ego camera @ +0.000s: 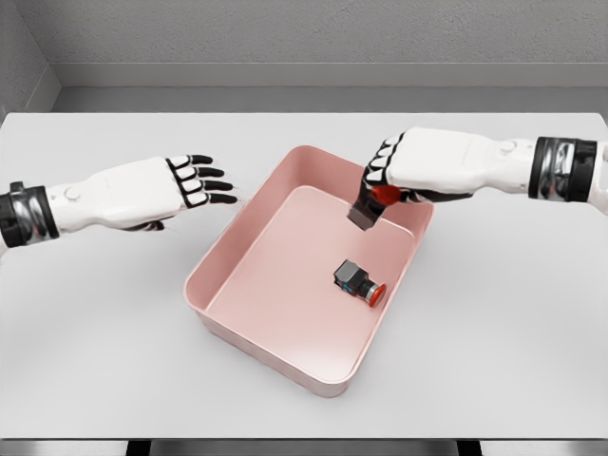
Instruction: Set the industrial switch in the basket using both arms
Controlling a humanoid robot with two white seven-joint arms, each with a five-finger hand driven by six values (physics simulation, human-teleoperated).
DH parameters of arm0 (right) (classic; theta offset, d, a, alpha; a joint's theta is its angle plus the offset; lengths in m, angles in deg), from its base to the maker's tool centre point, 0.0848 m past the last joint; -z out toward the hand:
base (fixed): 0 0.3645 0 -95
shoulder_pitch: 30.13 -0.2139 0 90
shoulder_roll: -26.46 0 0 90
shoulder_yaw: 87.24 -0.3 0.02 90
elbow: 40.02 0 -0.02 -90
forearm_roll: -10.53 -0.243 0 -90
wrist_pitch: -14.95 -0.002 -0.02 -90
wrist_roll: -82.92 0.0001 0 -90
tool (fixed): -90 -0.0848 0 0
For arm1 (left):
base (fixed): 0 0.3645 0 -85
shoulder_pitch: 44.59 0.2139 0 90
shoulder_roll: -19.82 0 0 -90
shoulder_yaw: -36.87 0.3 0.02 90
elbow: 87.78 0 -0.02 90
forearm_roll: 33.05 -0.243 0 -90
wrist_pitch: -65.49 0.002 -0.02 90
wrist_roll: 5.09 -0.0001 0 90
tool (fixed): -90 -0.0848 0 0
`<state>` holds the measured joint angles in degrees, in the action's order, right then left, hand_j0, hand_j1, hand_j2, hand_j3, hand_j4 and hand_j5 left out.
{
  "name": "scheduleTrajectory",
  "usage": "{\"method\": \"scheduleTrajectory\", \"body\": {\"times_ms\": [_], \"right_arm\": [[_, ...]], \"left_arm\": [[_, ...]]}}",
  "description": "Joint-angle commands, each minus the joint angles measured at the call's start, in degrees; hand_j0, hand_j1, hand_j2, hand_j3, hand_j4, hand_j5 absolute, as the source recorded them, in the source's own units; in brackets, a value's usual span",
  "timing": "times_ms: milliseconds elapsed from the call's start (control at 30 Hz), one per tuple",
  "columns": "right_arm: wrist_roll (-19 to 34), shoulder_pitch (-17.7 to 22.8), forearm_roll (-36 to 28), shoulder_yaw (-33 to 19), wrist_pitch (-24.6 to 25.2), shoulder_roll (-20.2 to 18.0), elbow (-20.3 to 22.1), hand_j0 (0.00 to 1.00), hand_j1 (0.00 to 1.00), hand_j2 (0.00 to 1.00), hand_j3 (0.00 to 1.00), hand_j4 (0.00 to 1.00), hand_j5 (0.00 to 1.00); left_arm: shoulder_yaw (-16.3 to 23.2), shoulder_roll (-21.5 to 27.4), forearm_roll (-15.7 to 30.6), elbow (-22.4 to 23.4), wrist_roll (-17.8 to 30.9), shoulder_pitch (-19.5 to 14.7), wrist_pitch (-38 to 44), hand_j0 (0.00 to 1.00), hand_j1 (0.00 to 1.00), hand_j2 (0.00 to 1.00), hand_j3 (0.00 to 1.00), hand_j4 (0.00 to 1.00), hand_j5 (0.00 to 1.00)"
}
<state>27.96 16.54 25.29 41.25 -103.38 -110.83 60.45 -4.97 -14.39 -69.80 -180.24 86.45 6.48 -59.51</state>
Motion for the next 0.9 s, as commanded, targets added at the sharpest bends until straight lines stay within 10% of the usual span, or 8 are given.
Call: {"method": "scheduleTrajectory", "body": {"times_ms": [0,433,867], "right_arm": [[-0.04,0.0,-0.26,0.44,0.29,0.26,-0.01,1.0,1.0,1.0,1.0,1.0,1.0],[-0.04,1.05,-0.7,-4.91,4.42,-4.39,-0.36,1.0,1.0,1.0,1.0,1.0,1.0],[-0.04,13.97,-0.96,-19.33,4.24,-8.09,-2.03,1.0,1.0,1.0,1.0,1.0,1.0]], "left_arm": [[-1.39,1.87,1.16,0.0,-0.04,0.26,0.01,1.0,1.0,1.0,1.0,1.0,1.0],[-5.44,7.76,3.7,1.58,0.49,5.71,0.01,1.0,1.0,1.0,1.0,1.0,1.0],[-5.44,8.9,3.79,2.55,0.49,7.74,0.01,1.0,1.0,1.0,1.0,1.0,1.0]]}}
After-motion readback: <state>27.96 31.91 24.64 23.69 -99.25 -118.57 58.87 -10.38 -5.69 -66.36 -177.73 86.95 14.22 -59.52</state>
